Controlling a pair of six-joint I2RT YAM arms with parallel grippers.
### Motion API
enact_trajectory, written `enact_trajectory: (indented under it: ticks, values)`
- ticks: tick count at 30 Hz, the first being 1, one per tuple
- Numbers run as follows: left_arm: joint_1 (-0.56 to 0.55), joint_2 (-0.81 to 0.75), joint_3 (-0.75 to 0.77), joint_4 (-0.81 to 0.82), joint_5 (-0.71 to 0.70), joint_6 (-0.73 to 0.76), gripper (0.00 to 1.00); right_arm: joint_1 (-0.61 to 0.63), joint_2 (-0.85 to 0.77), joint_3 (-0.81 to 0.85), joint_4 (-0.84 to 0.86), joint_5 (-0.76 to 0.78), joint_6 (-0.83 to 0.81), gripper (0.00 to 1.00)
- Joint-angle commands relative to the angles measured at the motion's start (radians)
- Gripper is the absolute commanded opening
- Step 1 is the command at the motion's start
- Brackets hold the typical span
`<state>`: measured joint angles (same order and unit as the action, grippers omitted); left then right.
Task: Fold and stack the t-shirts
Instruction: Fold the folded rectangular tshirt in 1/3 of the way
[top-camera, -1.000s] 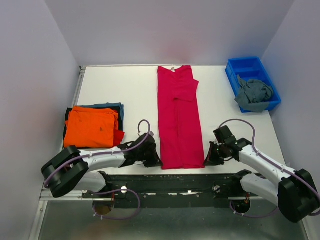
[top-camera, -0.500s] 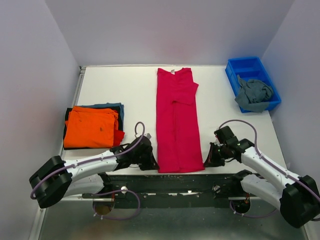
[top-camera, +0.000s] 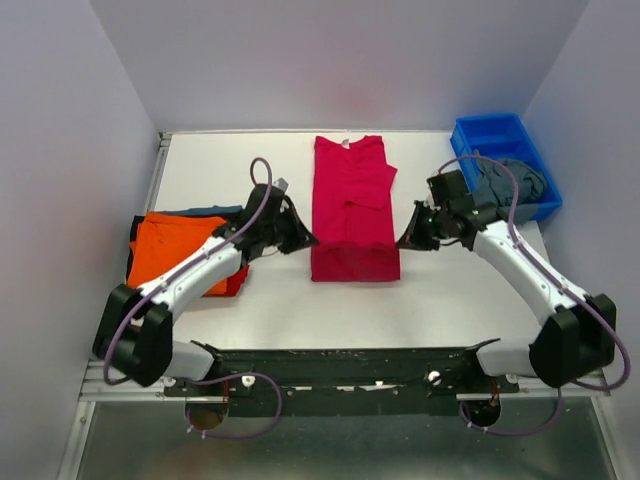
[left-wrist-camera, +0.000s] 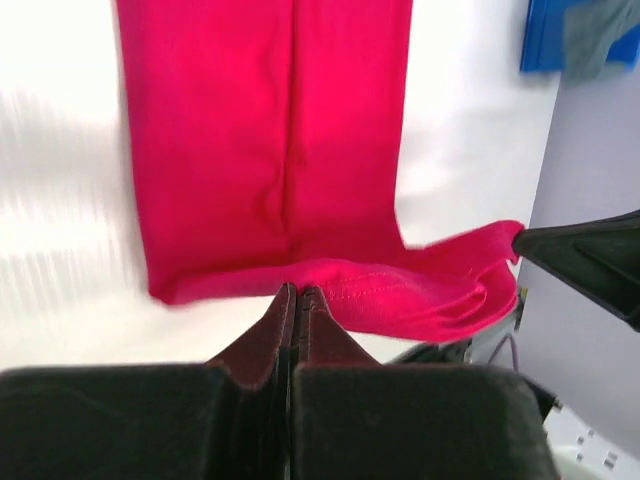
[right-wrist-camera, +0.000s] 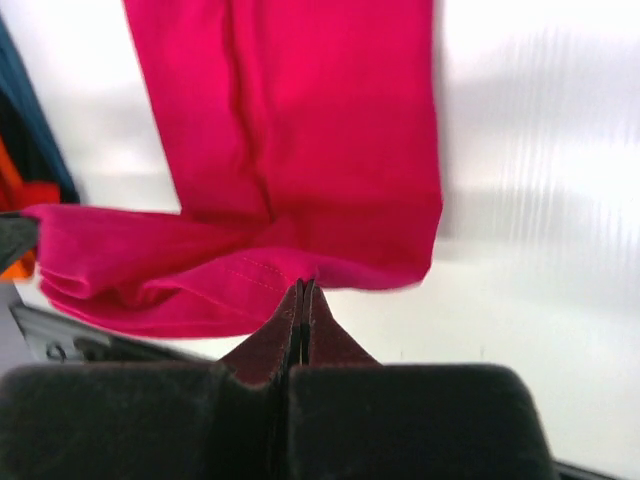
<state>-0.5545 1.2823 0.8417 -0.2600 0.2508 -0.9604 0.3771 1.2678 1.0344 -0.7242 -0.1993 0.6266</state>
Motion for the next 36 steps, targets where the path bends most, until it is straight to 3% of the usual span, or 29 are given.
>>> enact_trajectory:
  ticks: [1,4,12,36]
  values:
    - [0.142,0.22,0.147,0.094,0.033,0.069,0.0,-0.092,0.184,0.139,0.04,-0.02,-0.044,0.01]
    - [0.191,0.337,0.207,0.175,0.062,0.04,0.0,-0.125,0.315,0.243,0.046,-0.029,-0.06,0.01]
    - [0.223,0.574,0.444,0.136,0.059,0.091,0.0,-0.175,0.593,0.499,0.022,-0.034,-0.076,0.01]
    - [0.254,0.828,0.723,0.122,0.056,0.084,0.0,-0.236,0.995,0.92,0.003,-0.106,-0.102,0.01]
